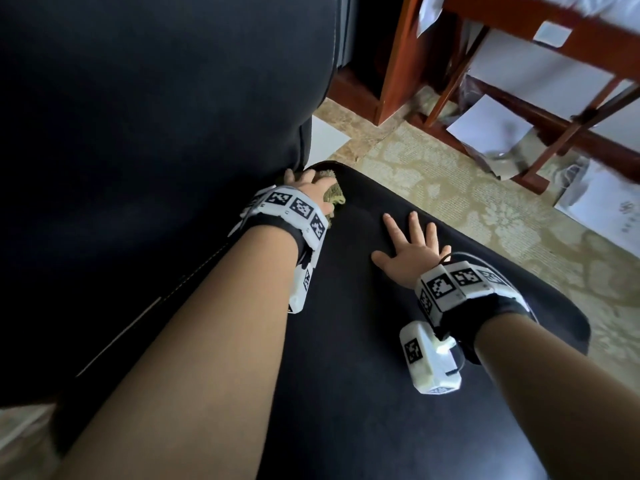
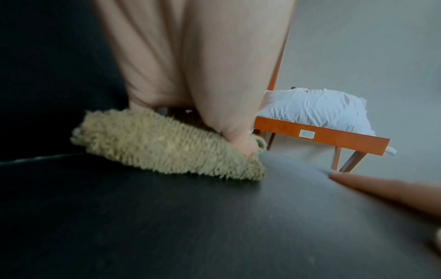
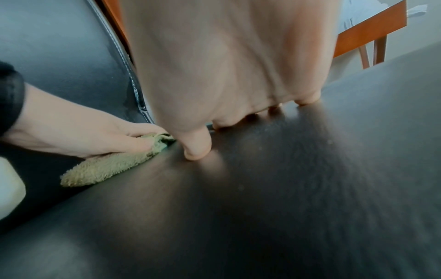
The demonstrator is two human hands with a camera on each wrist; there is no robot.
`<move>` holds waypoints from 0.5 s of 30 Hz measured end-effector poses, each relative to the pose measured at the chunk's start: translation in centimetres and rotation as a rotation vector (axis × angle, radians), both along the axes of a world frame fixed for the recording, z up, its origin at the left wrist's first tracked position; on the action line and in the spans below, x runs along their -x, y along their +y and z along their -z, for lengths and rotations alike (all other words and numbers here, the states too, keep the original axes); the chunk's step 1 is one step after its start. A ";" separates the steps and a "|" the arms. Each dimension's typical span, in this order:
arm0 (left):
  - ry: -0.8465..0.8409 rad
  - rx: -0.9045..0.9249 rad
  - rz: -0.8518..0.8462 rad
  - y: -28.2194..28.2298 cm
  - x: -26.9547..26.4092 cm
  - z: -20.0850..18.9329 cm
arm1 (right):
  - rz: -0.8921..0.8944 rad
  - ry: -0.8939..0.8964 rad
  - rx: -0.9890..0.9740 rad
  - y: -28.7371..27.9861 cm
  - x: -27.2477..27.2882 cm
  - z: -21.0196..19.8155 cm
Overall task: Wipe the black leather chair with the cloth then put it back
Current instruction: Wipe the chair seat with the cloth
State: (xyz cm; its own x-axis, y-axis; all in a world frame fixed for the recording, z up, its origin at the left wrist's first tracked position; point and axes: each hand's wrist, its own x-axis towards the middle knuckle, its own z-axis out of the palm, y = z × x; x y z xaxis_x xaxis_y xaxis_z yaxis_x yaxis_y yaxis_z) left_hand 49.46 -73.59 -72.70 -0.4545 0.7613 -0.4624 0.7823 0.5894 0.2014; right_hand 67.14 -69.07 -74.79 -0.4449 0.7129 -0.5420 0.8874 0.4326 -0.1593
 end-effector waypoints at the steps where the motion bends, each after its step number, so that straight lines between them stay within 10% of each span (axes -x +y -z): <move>1: 0.027 0.012 -0.005 0.0 0.1 -0.1 | 0.003 0.003 0.004 0.0 0.0 0.0; 15: 0.122 0.069 -0.208 -7.9 -0.6 -1.4 | -0.007 0.004 -0.015 -0.1 0.1 -0.7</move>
State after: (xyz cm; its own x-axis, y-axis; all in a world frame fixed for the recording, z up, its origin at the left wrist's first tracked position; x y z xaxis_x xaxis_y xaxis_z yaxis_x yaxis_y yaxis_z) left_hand 50.04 -81.52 -71.33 -0.6540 0.6140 -0.4418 0.6585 0.7496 0.0669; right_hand 67.07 -69.21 -74.14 -0.4517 0.7181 -0.5295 0.8839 0.4408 -0.1563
